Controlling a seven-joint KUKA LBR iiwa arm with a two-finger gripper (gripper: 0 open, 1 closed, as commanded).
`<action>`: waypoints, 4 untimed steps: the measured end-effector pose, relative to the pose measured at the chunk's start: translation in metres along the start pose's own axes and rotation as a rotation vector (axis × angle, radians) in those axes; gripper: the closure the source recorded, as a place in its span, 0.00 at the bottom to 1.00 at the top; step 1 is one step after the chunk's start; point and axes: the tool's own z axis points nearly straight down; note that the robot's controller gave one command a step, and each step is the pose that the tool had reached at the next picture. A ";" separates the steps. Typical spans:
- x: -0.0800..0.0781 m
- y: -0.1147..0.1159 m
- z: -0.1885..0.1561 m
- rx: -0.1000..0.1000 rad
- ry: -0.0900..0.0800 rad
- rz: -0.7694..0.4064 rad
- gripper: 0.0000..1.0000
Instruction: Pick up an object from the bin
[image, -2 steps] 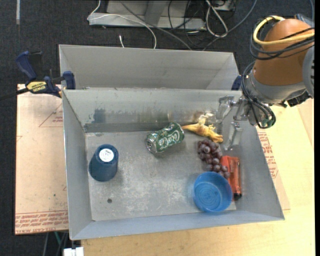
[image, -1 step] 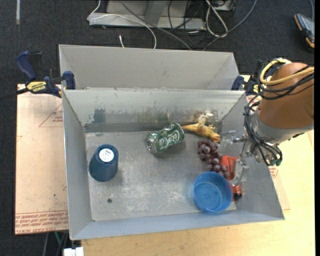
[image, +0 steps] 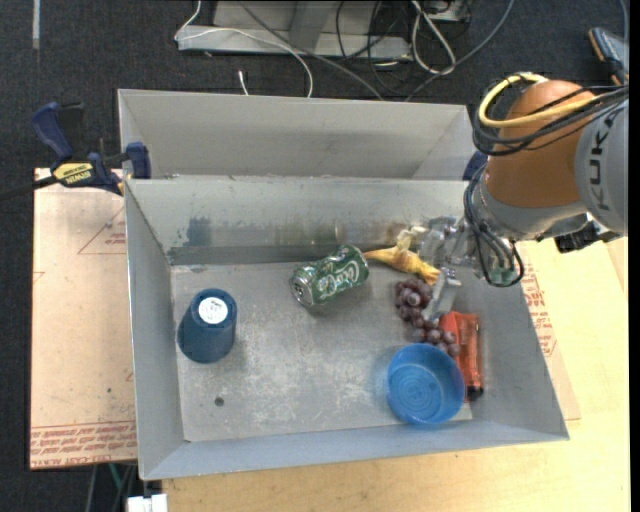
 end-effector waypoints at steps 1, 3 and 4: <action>0.069 0.000 -0.032 0.001 0.013 -0.174 0.00; 0.104 0.012 -0.030 0.005 0.014 0.354 0.00; 0.042 0.020 -0.006 -0.001 -0.001 0.345 0.00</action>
Offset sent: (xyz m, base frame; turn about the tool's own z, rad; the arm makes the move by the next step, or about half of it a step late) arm -0.0103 0.0432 0.0221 0.2932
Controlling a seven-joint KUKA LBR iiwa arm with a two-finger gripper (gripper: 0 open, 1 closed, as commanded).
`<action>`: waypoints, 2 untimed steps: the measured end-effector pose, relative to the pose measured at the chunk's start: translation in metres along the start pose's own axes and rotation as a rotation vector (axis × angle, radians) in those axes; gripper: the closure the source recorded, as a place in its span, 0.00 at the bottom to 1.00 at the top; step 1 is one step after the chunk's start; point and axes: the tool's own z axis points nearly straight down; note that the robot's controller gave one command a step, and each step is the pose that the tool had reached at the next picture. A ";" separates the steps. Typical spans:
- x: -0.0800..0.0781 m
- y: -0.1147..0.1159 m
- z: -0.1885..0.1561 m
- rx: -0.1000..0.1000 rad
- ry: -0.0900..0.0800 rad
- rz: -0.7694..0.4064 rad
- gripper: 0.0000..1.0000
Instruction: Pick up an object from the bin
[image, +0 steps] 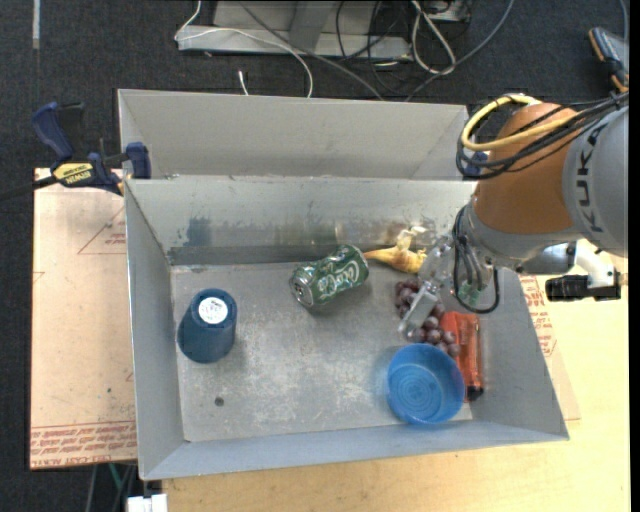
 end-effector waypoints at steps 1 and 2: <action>0.023 -0.022 -0.099 0.006 0.010 0.008 0.00; 0.003 -0.003 -0.017 0.002 0.004 0.008 0.00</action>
Offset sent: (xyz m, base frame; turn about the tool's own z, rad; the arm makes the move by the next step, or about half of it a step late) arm 0.0013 -0.0002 -0.0033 0.0105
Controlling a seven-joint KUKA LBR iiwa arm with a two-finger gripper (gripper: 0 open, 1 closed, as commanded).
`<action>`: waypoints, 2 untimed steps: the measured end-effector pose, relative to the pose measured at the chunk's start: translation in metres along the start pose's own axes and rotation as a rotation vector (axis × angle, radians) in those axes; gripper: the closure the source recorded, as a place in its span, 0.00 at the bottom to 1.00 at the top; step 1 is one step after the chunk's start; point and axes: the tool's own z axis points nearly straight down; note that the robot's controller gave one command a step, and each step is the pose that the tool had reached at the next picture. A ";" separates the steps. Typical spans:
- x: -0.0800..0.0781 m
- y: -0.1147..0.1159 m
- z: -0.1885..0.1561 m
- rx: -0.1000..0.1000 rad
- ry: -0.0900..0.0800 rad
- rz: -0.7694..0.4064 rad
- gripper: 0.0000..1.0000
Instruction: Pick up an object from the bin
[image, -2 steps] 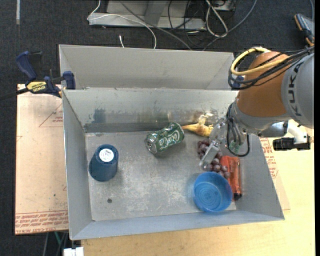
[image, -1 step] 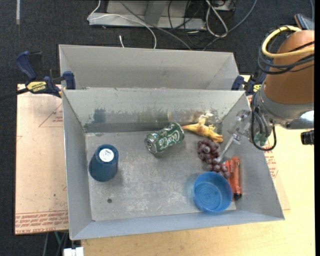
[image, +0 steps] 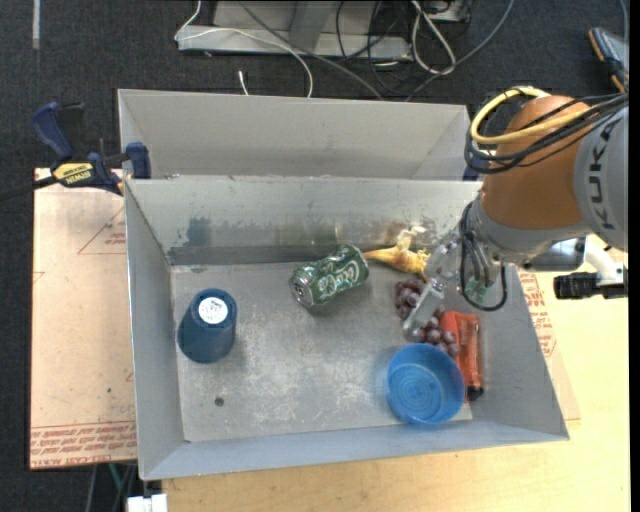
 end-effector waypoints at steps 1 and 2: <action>0.047 0.001 -0.084 0.002 -0.001 0.327 0.00; 0.018 -0.003 -0.008 0.002 0.004 0.116 0.00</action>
Offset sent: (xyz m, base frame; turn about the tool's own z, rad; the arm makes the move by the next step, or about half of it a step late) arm -0.0082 -0.0023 -0.0259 0.0635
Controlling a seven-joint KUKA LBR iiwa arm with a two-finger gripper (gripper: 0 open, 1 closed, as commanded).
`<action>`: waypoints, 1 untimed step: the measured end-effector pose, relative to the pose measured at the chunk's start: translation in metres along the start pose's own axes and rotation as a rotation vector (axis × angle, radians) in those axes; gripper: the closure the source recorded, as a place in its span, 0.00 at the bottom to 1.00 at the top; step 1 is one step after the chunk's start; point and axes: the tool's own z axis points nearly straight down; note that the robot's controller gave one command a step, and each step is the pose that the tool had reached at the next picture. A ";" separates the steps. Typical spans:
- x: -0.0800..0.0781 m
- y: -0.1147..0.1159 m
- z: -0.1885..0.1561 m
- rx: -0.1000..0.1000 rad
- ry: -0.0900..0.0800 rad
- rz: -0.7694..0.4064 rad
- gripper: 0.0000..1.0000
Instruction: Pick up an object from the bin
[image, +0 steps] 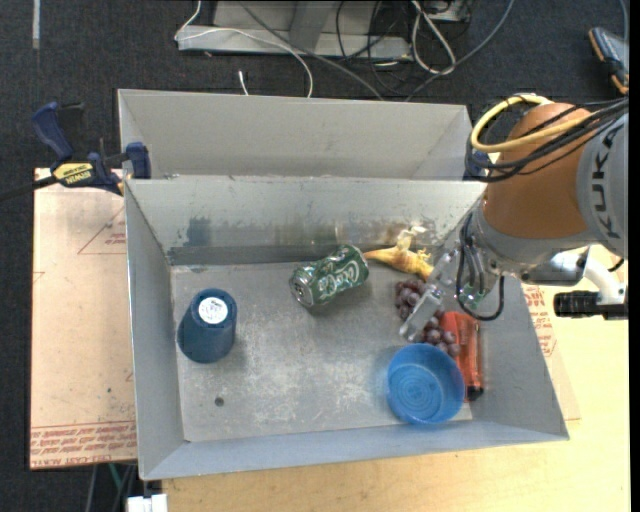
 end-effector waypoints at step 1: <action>0.024 0.007 -0.050 -0.007 -0.007 0.220 0.00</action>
Offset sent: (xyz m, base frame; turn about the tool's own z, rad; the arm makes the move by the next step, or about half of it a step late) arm 0.0136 0.0028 -0.0763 0.0022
